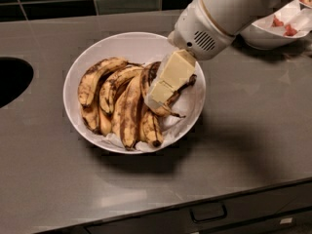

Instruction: Pick banana from white bowl

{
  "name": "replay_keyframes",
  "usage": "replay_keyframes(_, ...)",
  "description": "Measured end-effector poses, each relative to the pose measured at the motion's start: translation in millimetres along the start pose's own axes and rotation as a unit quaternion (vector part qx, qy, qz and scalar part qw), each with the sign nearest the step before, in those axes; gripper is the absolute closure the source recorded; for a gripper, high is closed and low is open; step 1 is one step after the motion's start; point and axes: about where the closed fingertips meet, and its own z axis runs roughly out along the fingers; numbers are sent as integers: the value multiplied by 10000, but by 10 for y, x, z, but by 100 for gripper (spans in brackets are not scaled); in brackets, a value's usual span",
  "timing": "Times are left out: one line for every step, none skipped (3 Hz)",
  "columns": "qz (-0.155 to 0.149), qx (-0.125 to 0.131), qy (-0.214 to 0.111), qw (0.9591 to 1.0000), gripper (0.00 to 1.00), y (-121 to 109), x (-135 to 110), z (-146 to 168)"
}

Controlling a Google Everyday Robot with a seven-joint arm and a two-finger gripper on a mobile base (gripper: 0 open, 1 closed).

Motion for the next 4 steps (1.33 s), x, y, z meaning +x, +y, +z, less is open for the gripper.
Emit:
replay_keyframes(571, -226, 85, 9981, 0, 122, -71, 95)
replay_keyframes(1295, -328, 318, 9905, 0, 178, -113, 143)
replay_keyframes(1295, -328, 318, 9905, 0, 178, -114, 143)
replay_keyframes(1427, -211, 531, 9881, 0, 194, -100, 166)
